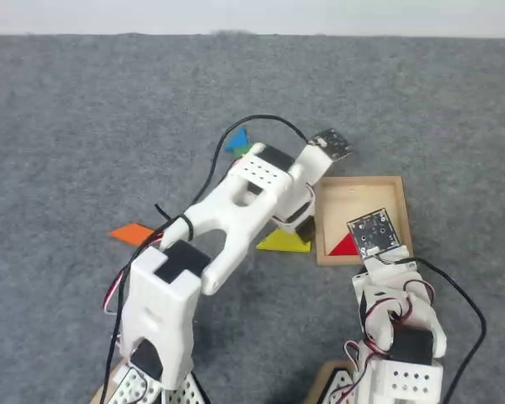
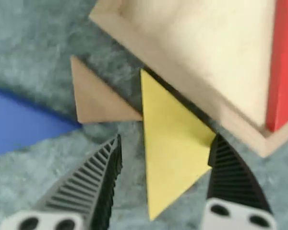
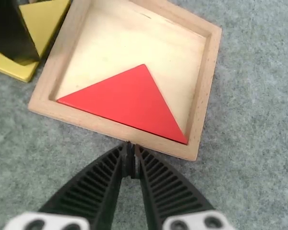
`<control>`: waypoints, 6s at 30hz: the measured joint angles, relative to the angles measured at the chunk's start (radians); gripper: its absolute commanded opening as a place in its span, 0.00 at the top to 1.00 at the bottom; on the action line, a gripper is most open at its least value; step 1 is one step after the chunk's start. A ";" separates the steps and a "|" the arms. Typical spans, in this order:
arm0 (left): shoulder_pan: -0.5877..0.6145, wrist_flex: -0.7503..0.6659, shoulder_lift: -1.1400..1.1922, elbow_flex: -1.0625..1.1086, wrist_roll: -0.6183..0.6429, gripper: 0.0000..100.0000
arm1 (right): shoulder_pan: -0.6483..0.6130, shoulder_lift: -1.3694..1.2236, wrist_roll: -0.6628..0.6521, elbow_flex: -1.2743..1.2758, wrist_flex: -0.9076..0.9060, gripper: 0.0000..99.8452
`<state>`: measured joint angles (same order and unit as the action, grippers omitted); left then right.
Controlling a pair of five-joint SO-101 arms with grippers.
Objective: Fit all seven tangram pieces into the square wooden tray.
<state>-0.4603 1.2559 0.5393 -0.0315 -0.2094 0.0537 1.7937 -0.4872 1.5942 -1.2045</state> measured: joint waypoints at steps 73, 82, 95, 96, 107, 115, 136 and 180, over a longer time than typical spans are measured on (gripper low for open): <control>1.051 -0.552 -0.974 1.206 -0.140 0.75 | -0.497 -2.251 -1.003 -1.626 -0.207 0.78; 1.051 -0.552 -0.974 1.206 -0.140 0.75 | -0.497 -2.260 -1.031 -1.629 -0.345 0.92; 1.051 -0.552 -0.974 1.206 -0.140 0.75 | -0.505 -2.288 -0.789 -1.608 -0.364 0.99; 1.051 -0.552 -0.974 1.206 -0.140 0.75 | -0.505 -2.280 -0.747 -1.606 -0.354 0.99; 1.051 -0.552 -0.974 1.206 -0.140 0.75 | -0.575 -1.792 -0.448 -1.270 -0.164 0.95; 1.051 -0.552 -0.974 1.206 -0.140 0.75 | -0.562 -1.700 -0.614 -0.971 -0.043 0.68; 1.054 -0.552 -0.974 1.206 -0.140 0.75 | -0.565 -1.946 -0.446 -1.099 0.046 0.73; 1.054 -0.552 -0.974 1.206 -0.140 0.75 | -0.466 -1.452 0.006 -0.727 0.149 0.71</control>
<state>0.5938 0.7035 -0.4350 1.1745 -0.3491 -0.4127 0.3422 -0.4810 0.8669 -1.0556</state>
